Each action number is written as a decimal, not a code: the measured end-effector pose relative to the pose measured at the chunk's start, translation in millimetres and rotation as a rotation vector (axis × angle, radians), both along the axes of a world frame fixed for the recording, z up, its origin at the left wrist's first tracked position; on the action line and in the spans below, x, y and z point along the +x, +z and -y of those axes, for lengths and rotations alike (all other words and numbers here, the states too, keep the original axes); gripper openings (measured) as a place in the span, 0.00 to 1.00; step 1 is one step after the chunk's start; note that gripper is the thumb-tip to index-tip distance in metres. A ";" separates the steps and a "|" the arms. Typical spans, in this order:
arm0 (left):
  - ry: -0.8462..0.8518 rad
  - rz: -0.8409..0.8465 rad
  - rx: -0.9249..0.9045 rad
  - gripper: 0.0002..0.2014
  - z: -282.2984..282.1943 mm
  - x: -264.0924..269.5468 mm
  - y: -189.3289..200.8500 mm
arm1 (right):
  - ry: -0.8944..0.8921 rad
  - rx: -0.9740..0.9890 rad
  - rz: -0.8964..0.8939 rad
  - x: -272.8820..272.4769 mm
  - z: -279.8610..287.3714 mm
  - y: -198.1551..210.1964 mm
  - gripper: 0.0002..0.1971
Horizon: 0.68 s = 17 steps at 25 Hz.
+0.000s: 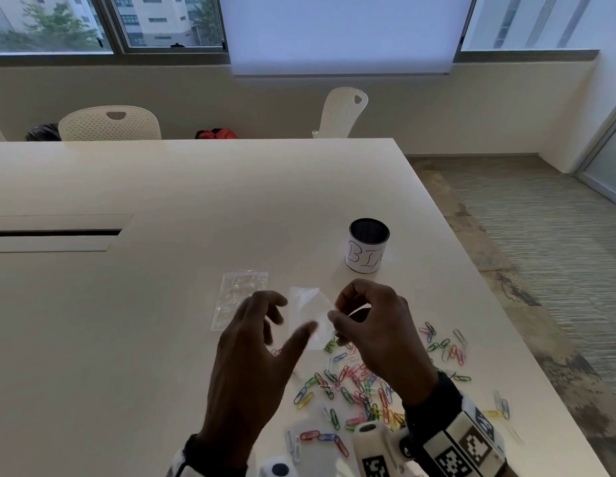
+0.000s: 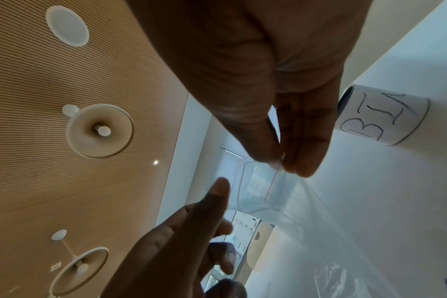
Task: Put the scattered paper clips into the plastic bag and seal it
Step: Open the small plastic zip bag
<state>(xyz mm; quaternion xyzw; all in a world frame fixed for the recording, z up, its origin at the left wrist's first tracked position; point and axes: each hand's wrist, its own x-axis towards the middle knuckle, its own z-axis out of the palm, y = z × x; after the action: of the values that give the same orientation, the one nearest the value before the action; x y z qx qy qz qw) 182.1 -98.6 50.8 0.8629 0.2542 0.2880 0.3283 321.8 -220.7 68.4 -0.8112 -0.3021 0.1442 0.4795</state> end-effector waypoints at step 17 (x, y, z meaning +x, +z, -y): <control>-0.352 -0.153 0.067 0.36 -40.1 -14.0 -25.2 | 0.244 0.046 -0.272 -17.4 -11.5 6.5 0.05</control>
<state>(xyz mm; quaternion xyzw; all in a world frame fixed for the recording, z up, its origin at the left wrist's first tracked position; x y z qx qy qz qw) 168.1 -58.5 25.5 0.9239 0.1141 0.1679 0.3244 304.4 -209.3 74.8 -0.7303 -0.3336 0.3028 0.5135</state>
